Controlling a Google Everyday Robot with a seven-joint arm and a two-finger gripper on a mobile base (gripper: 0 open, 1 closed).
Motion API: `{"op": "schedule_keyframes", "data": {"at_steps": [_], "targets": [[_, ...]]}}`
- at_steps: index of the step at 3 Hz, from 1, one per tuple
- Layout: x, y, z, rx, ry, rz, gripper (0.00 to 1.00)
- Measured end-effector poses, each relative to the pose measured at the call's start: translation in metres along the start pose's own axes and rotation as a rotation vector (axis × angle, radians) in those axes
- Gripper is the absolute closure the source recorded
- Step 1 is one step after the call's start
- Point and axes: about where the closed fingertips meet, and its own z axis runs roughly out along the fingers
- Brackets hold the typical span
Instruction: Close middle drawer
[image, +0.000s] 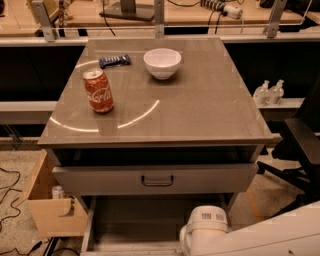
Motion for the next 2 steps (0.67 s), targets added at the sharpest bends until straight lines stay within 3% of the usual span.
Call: {"op": "schedule_keyframes", "data": {"at_steps": [1, 2], "targets": [[0.007, 0.003, -0.009, 0.004, 0.029, -0.007, 1.00], [0.033, 0.039, -0.037, -0.082, 0.155, -0.080, 1.00]]}}
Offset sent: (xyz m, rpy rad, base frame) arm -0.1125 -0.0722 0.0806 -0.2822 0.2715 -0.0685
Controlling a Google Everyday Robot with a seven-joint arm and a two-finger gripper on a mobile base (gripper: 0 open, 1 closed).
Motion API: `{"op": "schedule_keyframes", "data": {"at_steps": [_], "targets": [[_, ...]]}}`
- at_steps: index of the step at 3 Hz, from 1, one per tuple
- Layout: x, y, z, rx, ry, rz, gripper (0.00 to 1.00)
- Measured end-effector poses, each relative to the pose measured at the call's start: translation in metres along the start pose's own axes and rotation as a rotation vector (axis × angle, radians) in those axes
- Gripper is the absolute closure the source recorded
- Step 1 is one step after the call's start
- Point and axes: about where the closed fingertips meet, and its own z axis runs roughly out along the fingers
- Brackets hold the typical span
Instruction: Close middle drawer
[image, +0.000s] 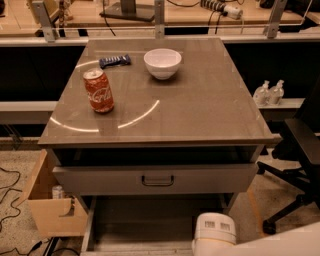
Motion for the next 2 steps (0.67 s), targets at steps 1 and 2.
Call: {"op": "schedule_keyframes", "data": {"at_steps": [1, 2], "targets": [[0.021, 0.066, 0.004, -0.190, 0.032, 0.068, 1.00], [0.027, 0.125, 0.023, -0.342, -0.006, 0.179, 1.00]]}}
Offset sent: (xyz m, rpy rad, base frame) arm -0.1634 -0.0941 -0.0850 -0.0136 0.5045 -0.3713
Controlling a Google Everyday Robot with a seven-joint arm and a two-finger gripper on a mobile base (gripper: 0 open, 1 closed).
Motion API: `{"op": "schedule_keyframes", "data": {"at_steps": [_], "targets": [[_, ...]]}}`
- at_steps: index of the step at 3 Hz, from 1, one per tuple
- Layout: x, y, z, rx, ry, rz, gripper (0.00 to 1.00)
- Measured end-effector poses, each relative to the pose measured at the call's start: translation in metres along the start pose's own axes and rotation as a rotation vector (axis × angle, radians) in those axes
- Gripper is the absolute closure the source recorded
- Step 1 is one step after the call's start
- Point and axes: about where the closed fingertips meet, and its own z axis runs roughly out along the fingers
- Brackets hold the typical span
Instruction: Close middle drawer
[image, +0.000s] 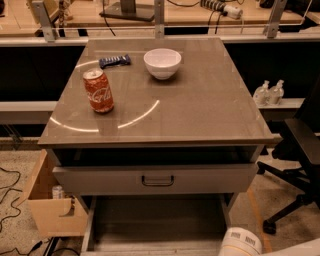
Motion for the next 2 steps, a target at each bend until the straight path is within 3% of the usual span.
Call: {"op": "schedule_keyframes", "data": {"at_steps": [1, 2], "targets": [[-0.007, 0.019, 0.040, -0.093, -0.078, 0.039, 1.00], [-0.030, 0.022, 0.074, -0.141, -0.169, 0.041, 1.00]]}}
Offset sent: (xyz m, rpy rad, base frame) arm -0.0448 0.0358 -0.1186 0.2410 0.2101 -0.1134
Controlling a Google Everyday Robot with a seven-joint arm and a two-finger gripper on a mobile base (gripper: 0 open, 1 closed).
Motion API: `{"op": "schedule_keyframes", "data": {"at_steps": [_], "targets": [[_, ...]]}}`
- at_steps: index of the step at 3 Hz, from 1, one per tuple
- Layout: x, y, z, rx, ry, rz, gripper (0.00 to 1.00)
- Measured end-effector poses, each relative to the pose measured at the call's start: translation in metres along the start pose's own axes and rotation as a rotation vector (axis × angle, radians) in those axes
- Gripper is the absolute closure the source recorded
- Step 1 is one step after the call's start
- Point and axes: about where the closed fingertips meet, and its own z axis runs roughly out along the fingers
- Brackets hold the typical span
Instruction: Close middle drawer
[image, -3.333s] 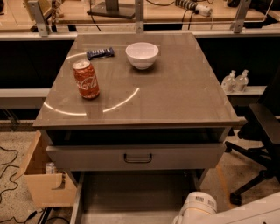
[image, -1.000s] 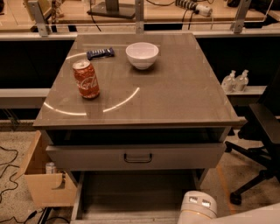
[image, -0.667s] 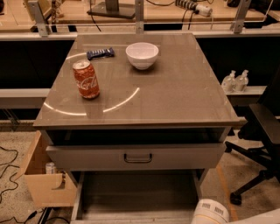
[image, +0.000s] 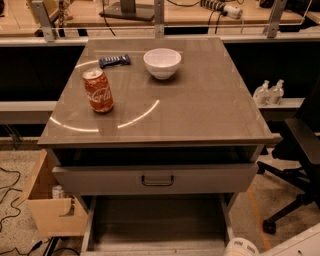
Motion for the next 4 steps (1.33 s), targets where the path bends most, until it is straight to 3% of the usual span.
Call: {"op": "schedule_keyframes", "data": {"at_steps": [1, 2, 4], "targets": [[-0.013, -0.011, 0.012, 0.023, -0.045, -0.011, 1.00], [-0.024, -0.031, 0.014, 0.073, -0.051, -0.036, 1.00], [-0.041, -0.075, 0.011, 0.179, -0.015, -0.086, 1.00]]}}
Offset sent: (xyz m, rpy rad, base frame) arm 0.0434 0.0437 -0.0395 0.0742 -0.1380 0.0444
